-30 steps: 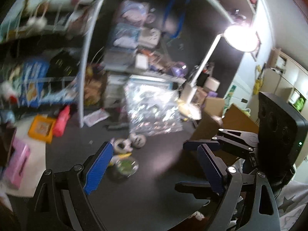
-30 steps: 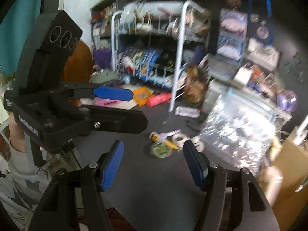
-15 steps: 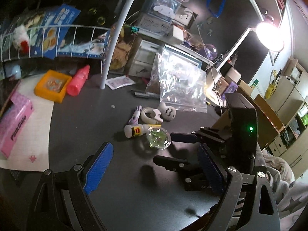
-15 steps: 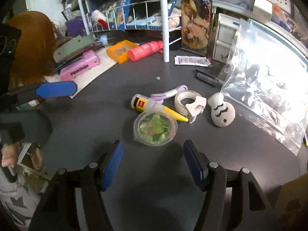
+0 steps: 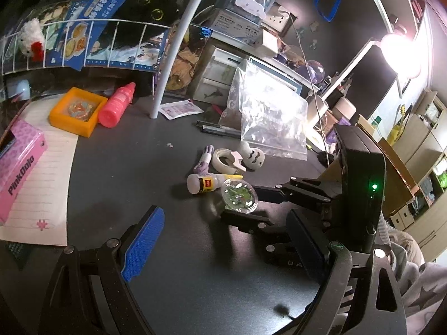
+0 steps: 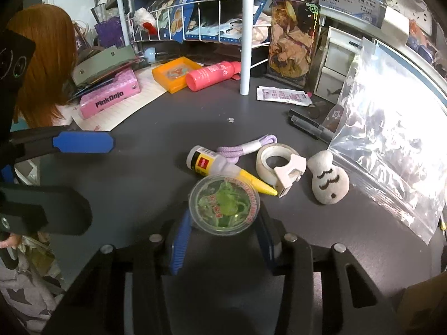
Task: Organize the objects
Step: 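Move the right tool back and grasp the round clear green container, then carry the green container into the cardboard box and open the right gripper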
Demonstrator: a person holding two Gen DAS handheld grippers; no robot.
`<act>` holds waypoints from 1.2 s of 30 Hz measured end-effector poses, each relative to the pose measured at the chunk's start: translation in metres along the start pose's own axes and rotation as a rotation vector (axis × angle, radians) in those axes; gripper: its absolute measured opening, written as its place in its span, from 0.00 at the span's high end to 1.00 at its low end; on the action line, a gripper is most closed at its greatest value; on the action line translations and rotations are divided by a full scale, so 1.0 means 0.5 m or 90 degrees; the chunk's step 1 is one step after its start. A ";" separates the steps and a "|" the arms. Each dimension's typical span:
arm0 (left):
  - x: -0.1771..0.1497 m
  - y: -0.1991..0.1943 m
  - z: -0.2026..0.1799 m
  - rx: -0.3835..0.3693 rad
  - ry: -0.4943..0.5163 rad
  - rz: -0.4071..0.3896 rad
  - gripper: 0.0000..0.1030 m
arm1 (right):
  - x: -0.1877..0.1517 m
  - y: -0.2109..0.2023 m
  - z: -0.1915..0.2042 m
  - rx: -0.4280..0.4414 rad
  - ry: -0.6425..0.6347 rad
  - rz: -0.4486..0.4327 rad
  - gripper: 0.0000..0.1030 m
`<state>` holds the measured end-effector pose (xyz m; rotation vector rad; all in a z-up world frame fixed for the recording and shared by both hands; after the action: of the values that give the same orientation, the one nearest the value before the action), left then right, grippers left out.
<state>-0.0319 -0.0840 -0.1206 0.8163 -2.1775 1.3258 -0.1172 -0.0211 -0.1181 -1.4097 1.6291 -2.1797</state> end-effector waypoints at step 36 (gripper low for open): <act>0.094 -0.042 -0.489 -0.154 0.238 -0.044 0.51 | -0.056 -0.490 -0.042 -0.060 -0.034 -0.285 0.64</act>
<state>-0.0319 0.1167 0.0281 0.4996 -1.9437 1.0552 -0.0094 0.1151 0.0582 -2.0078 1.5319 -2.2729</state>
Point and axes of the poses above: each gripper's, at about its wrist camera, not at the fingertips, and y roughly the way its jaws point, z to its left, x to its top, the point moved 5 cm from there along y, roughly the way its jaws point
